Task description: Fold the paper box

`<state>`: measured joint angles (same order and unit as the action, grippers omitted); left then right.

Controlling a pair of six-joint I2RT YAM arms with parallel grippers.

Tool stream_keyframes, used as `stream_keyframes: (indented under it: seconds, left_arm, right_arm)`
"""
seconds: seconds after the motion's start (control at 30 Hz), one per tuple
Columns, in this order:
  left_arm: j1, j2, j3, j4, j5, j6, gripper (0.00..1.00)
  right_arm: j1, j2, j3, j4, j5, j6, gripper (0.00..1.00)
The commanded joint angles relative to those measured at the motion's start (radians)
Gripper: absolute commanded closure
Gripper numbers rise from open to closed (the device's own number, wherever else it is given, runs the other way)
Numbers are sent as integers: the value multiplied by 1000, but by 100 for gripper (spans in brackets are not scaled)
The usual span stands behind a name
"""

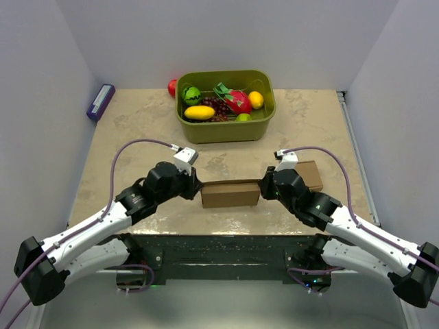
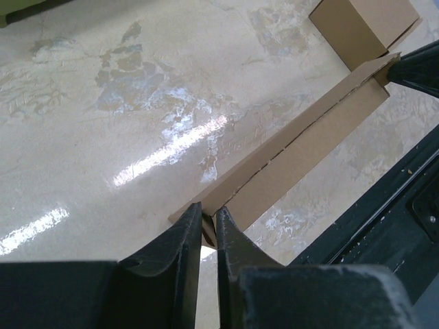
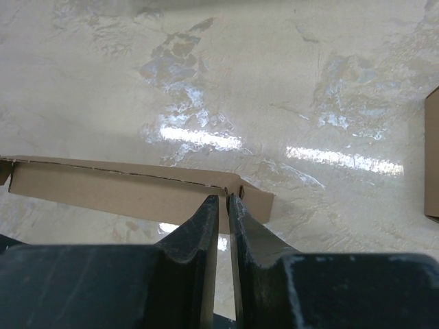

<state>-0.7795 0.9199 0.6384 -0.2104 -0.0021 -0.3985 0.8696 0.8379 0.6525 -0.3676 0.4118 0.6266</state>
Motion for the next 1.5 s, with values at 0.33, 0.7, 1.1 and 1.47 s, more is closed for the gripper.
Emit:
stream_keyframes:
  seconds: [0.33,0.7,1.1,1.47]
  left_arm:
    - [-167,62,46,9,-176,12,100]
    - [-314,168,98,-7,-367,-83,100]
    - [-356,184,106,-3,-429,-92,100]
    - [-357,218,178,-33,-421,-105,100]
  right_arm:
    - [37,7,-11,38,39,21,100]
    - [68,-23,-56,24,56,62,100]
    - [103,-49,-77,-106,113,151,100]
    - [111,-34,-30,-212,136,188,100]
